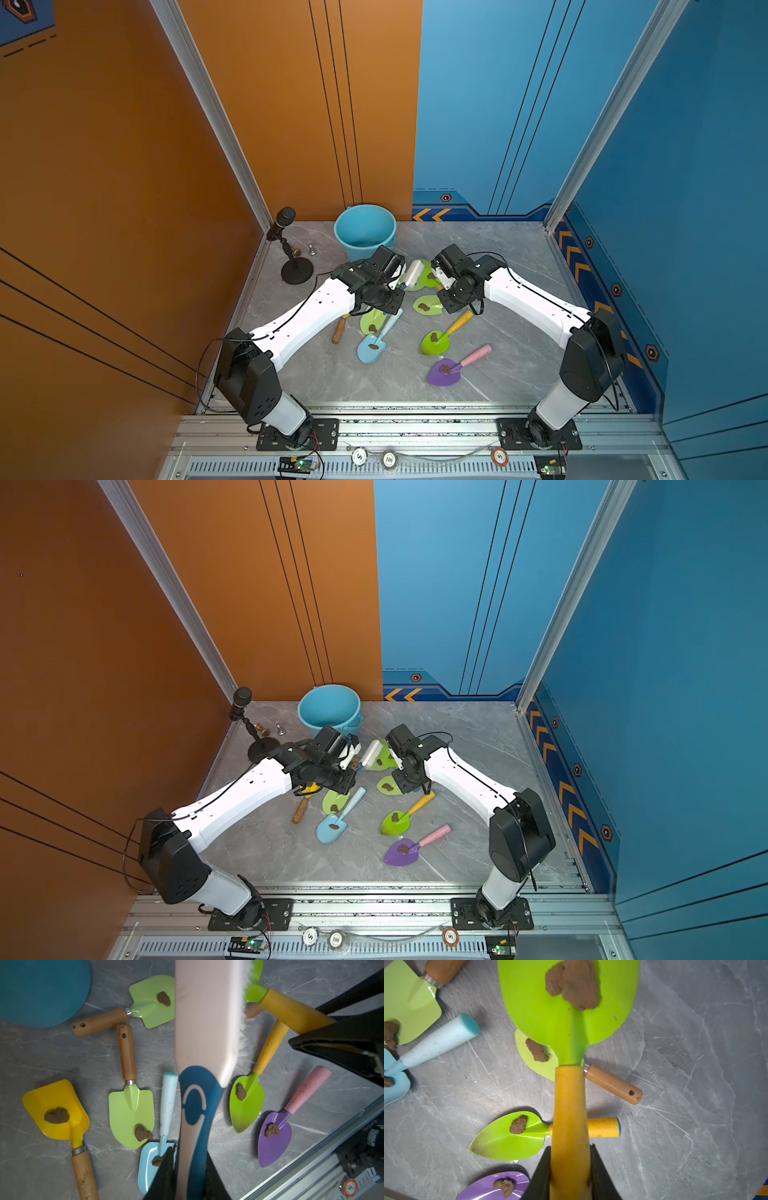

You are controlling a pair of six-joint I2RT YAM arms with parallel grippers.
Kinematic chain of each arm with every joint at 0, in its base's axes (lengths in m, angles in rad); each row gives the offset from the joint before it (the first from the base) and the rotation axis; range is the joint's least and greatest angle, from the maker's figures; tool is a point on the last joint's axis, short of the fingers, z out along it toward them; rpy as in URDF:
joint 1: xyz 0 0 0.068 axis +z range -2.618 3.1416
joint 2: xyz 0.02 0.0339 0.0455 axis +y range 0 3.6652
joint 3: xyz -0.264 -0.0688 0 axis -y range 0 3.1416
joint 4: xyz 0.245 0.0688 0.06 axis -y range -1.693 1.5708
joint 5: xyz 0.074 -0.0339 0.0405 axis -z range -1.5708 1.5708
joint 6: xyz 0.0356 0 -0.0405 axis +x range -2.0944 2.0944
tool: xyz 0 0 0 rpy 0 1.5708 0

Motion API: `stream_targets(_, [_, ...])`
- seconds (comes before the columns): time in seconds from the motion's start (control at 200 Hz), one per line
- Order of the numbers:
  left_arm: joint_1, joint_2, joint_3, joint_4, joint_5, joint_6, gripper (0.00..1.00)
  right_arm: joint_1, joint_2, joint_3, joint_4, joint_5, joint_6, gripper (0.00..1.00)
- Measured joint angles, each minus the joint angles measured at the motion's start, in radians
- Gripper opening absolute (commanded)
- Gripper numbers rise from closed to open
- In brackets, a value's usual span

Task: Brush the soil off the hand trowel and place it into the bucket
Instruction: Brush off the soil from the hand trowel.

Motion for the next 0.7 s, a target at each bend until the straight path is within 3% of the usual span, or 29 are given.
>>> stream_targets(0.27, [-0.105,0.027,0.031,-0.053,-0.069,0.037,0.0,0.019,0.0,0.0,-0.002,-0.008,-0.003,0.06])
stream_targets(0.701, [-0.13,0.139,0.076,-0.065,-0.169,0.035,0.0,0.071,0.0,0.0,-0.035,-0.021,-0.011,0.06])
